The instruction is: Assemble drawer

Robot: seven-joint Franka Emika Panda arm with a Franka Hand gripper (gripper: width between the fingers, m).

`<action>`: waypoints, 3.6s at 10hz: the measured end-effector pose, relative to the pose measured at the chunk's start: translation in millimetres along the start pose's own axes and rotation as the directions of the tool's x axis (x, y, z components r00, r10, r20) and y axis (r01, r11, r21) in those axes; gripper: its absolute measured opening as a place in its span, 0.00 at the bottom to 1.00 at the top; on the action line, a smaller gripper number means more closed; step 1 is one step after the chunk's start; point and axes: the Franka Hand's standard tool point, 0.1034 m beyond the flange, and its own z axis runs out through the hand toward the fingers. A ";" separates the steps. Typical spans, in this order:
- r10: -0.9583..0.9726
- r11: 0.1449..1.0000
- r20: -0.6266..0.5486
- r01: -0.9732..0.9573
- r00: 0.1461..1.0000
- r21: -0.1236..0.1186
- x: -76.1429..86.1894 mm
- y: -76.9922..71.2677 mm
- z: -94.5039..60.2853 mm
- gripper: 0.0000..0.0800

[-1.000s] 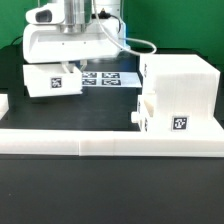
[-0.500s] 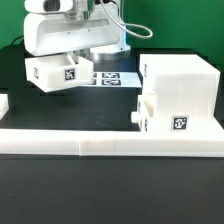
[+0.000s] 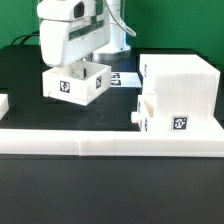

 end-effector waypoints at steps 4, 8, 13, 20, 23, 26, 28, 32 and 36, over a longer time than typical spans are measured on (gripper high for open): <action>-0.260 0.966 0.005 0.260 0.966 0.003 -6.0 -3.3 4.7 0.05; -0.388 0.921 0.015 0.387 0.922 0.029 19.2 34.1 -8.5 0.05; -0.384 0.923 0.012 0.384 0.923 -0.018 32.5 51.3 -13.5 0.05; -0.364 0.931 0.005 0.364 0.931 -0.019 49.9 56.8 -12.5 0.05; -0.356 0.934 -0.001 0.356 0.934 -0.026 59.8 58.9 -13.9 0.05; -0.357 0.934 -0.001 0.357 0.934 -0.029 60.5 58.8 -12.3 0.05; -0.367 0.930 -0.005 0.366 0.930 -0.038 68.1 59.1 -9.3 0.05; -0.355 0.934 -0.011 0.355 0.935 -0.032 75.2 57.6 -4.0 0.05; -0.353 0.935 -0.012 0.353 0.936 -0.032 76.2 56.9 -4.3 0.05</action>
Offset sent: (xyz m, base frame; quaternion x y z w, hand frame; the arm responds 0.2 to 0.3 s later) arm 0.0000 0.0000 0.0000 0.0000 0.0000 -0.1938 0.9810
